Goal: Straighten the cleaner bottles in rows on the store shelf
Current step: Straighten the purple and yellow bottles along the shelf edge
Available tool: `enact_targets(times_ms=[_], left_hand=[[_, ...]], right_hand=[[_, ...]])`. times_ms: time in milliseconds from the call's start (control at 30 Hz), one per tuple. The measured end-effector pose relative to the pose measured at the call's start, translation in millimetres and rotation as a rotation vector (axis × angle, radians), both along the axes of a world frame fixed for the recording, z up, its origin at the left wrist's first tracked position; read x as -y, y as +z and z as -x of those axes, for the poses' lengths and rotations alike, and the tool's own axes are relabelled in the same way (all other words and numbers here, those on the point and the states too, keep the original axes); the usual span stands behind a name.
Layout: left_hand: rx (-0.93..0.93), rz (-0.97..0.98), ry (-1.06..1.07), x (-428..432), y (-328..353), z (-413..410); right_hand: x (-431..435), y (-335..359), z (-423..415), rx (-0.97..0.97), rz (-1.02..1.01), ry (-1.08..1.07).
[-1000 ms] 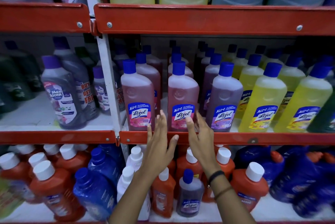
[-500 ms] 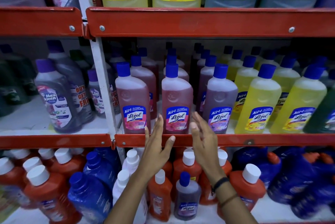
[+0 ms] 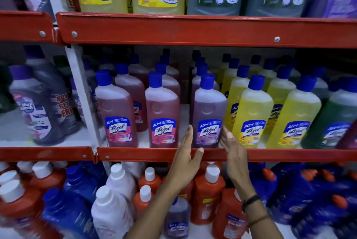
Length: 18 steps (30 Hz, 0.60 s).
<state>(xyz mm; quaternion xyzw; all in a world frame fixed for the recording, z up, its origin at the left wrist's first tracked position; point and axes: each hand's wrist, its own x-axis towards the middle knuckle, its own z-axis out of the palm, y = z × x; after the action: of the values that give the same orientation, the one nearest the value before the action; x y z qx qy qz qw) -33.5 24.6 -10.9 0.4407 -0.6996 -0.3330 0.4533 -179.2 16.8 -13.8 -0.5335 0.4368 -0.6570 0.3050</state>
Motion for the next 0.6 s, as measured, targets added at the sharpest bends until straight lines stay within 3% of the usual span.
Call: enact_targets(times_ms=[233,400,600], left_hand=[[-0.165,-0.122,0.005,11,-6,2],[-0.227,-0.028,0.071,9,-11,10],[-0.318,0.286,0.319,-16,-11,47]], right_hand=[[-5,3,7,0.081,0.015,0.112],[-3,-1,10,0.055,0.016,0.103],[-24,-9,33,0.059,0.289,-0.26]])
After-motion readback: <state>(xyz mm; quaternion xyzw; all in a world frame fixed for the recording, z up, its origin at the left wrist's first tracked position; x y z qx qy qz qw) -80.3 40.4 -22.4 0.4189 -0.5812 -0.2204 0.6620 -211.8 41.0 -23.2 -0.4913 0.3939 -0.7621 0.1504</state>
